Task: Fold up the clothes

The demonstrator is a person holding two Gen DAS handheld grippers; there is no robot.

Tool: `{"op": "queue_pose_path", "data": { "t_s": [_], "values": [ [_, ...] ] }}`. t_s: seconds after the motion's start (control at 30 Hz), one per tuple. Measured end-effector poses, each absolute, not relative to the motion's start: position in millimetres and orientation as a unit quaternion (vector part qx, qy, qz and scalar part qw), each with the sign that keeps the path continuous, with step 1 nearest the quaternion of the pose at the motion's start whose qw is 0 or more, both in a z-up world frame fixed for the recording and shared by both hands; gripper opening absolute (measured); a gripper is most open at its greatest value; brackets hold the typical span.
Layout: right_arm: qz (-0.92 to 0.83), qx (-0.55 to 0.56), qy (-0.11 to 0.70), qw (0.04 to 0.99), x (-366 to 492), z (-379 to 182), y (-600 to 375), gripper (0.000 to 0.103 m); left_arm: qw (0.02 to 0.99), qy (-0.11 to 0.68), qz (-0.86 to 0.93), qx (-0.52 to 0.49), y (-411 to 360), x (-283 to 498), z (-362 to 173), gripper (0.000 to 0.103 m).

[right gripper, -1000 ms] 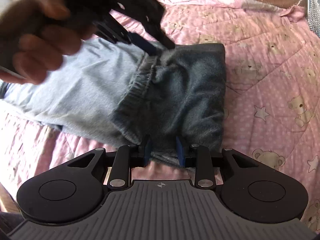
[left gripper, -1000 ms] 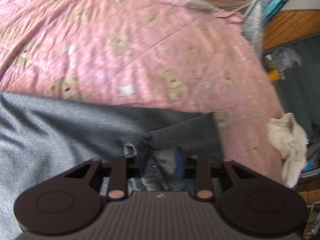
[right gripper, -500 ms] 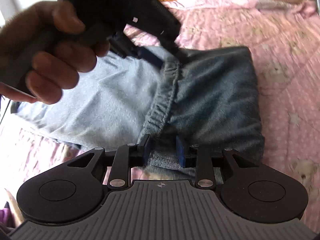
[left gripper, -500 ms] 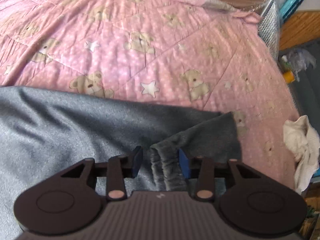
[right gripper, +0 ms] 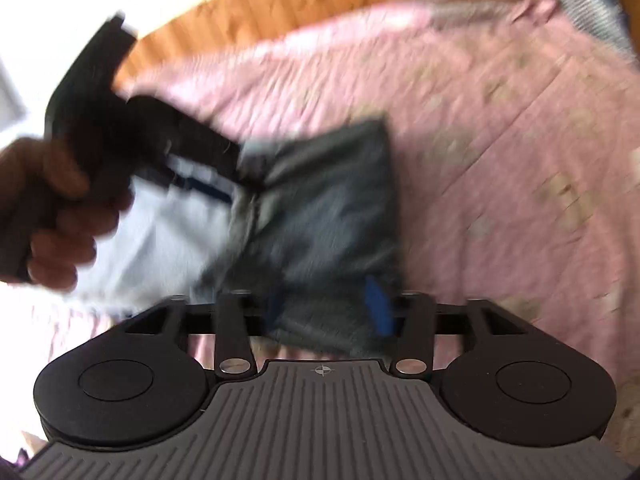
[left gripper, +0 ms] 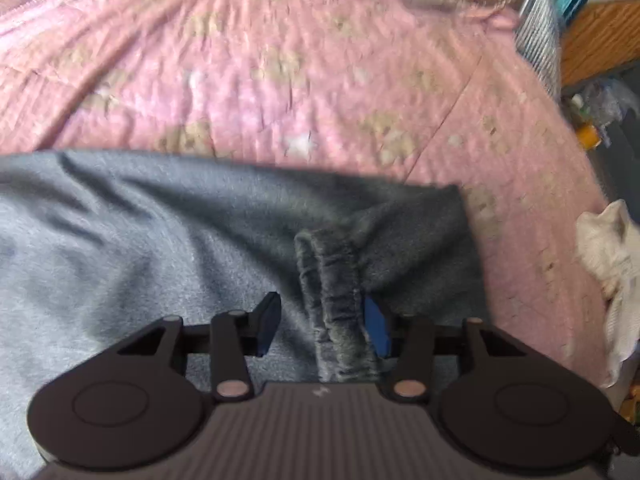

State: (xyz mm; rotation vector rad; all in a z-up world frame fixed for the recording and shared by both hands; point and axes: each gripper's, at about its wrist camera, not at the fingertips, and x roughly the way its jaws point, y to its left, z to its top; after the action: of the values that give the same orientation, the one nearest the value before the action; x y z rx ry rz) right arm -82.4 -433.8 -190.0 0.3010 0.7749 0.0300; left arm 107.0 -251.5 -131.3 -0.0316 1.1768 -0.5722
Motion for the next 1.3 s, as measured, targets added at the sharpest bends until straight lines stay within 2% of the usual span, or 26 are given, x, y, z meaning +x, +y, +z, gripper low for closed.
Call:
{"op": "queue_pose_path", "data": {
  "t_s": [0.07, 0.1, 0.13, 0.17, 0.27, 0.47, 0.5, 0.53, 0.57, 0.6, 0.63, 0.67, 0.7, 0.73, 0.87, 0.9, 0.93, 0.97, 1.0, 1.03, 1.17, 1.3],
  "values": [
    [-0.001, 0.177, 0.384, 0.906, -81, -199, -445, 0.075, 0.796, 0.544, -0.265, -0.010, -254, 106, -123, 0.053],
    [0.002, 0.194, 0.397, 0.897, -78, -208, -449, 0.069, 0.798, 0.542, -0.265, -0.007, -255, 105, -119, 0.059],
    [0.016, 0.205, 0.409, 0.889, -79, -213, -447, 0.049, 0.799, 0.540, -0.265, -0.004, -257, 104, -114, 0.067],
    [0.031, 0.215, 0.420, 0.881, -80, -218, -445, 0.035, 0.801, 0.538, -0.264, -0.002, -258, 104, -110, 0.070],
    [0.041, 0.175, 0.397, 0.900, -81, -205, -432, 0.015, 0.778, 0.552, -0.298, 0.028, -298, 107, -116, 0.076],
    [0.084, 0.071, 0.348, 0.931, -92, -174, -390, 0.012, 0.737, 0.575, -0.316, 0.163, -369, 98, -156, 0.076],
    [0.091, 0.064, 0.346, 0.932, -91, -174, -385, 0.012, 0.730, 0.581, -0.307, 0.186, -375, 99, -165, 0.065],
    [0.094, 0.061, 0.345, 0.932, -91, -176, -381, 0.012, 0.725, 0.586, -0.298, 0.204, -378, 98, -173, 0.033],
    [0.094, 0.062, 0.345, 0.932, -90, -179, -378, 0.012, 0.721, 0.595, -0.292, 0.204, -375, 100, -176, 0.015],
    [0.089, 0.066, 0.348, 0.931, -89, -182, -377, 0.018, 0.716, 0.603, -0.287, 0.203, -372, 103, -180, 0.006],
    [0.076, 0.071, 0.349, 0.931, -88, -187, -376, 0.035, 0.715, 0.610, -0.286, 0.184, -365, 107, -178, 0.006],
    [0.054, 0.077, 0.343, 0.935, -89, -188, -377, 0.047, 0.718, 0.613, -0.284, 0.169, -357, 111, -174, 0.006],
    [0.036, 0.085, 0.335, 0.938, -90, -188, -378, 0.075, 0.720, 0.616, -0.281, 0.153, -349, 114, -169, 0.006],
    [0.031, 0.089, 0.332, 0.938, -87, -190, -376, 0.091, 0.722, 0.617, -0.283, 0.136, -341, 118, -163, 0.006],
    [0.053, 0.114, 0.355, 0.926, -61, -204, -358, 0.090, 0.730, 0.610, -0.302, 0.061, -308, 129, -138, 0.006],
    [0.050, 0.105, 0.367, 0.923, -53, -208, -349, 0.087, 0.731, 0.607, -0.309, 0.049, -299, 131, -132, 0.006],
    [0.047, 0.095, 0.379, 0.919, -46, -213, -340, 0.072, 0.734, 0.603, -0.311, 0.038, -287, 133, -126, 0.006],
    [0.048, 0.095, 0.385, 0.917, -42, -215, -333, 0.062, 0.737, 0.599, -0.313, 0.031, -273, 135, -120, 0.006],
    [0.051, 0.102, 0.381, 0.918, -46, -212, -327, 0.038, 0.740, 0.595, -0.314, 0.024, -259, 136, -114, 0.006],
    [0.044, 0.092, 0.374, 0.922, -48, -206, -319, 0.026, 0.745, 0.591, -0.310, 0.016, -241, 139, -110, 0.006],
    [0.037, -0.075, 0.349, 0.933, -58, -193, -260, 0.021, 0.755, 0.589, -0.287, -0.032, -161, 153, -110, 0.006],
    [0.056, -0.255, 0.355, 0.898, -58, -211, -206, 0.020, 0.726, 0.620, -0.281, -0.096, -93, 169, -155, 0.008]
  ]
}}
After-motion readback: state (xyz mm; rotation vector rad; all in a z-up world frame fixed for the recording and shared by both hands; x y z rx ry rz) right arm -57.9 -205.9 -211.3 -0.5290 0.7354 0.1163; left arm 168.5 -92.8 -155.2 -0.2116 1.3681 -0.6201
